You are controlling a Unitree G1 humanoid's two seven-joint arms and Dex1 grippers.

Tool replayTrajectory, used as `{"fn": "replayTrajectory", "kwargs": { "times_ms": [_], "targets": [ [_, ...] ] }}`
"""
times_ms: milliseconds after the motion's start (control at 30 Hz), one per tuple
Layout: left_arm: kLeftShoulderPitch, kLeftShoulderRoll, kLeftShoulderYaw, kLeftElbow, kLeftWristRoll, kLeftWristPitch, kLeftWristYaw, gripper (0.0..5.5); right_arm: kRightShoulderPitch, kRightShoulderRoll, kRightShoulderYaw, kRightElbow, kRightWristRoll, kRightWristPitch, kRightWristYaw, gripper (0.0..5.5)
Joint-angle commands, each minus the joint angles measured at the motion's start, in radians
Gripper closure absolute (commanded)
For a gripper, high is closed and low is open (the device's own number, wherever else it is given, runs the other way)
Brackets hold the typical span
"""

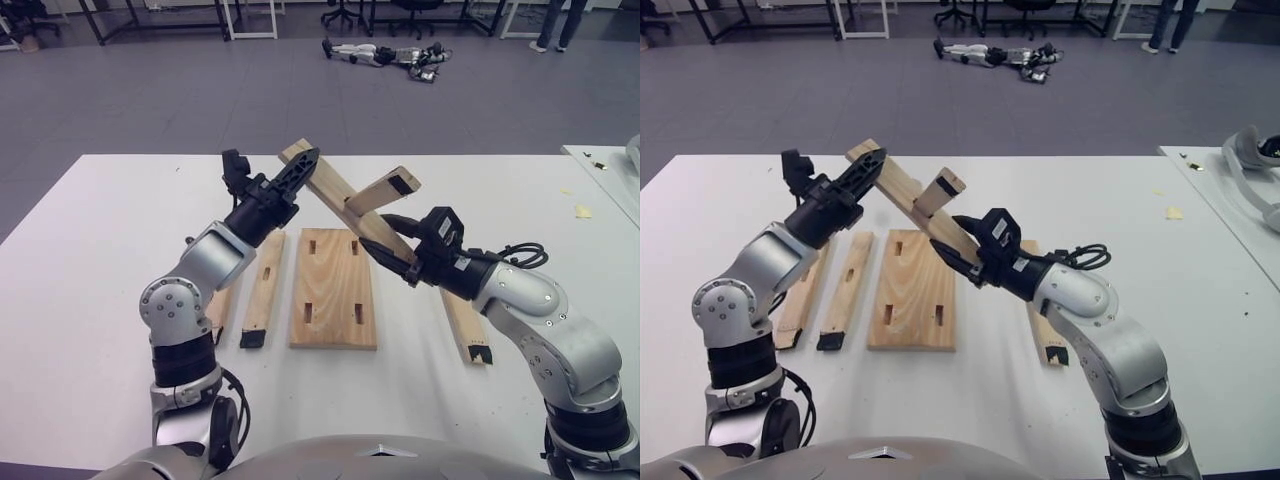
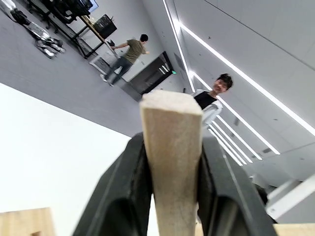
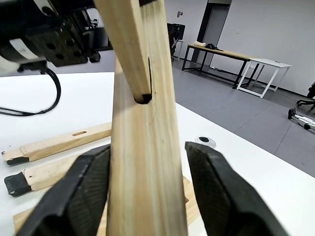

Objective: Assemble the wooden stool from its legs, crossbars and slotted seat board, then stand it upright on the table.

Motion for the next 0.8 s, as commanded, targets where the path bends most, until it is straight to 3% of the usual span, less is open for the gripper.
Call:
{"fn": "replayTrajectory", "kwargs": {
  "times_ms": [33,100,300,433,600,800],
  "targets": [
    [0.102,0.058,0.044,-0.136,-0.049,-0.031,0.154,4.49,0.069,-0.038,0.015,-0.008,-0.033,0.0,-0.008,2.19],
    [0.167,0.107,0.055,-0.218,-0.061,-0.036,0.246,4.49,0.138,-0.056,0.01,-0.011,-0.065,-0.015,-0.022,1.76],
    [0.36,0.207,0.058,-0.394,-0.038,-0.077,0.402,4.49,0.333,-0.028,-0.116,0.067,-0.146,-0.103,-0.103,1.73],
    [0.391,0.268,0.035,-0.469,-0.038,-0.101,0.491,4.49,0.387,-0.001,-0.164,0.067,-0.148,-0.124,-0.132,1.73],
    [0.461,0.311,-0.03,-0.508,0.106,-0.104,0.476,4.49,0.356,0.034,-0.148,0.082,-0.158,-0.133,-0.148,1.73],
    [0.451,0.384,-0.074,-0.558,0.23,-0.099,0.447,4.49,0.3,0.084,-0.081,0.01,-0.025,-0.092,-0.079,1.73]
  ]
}}
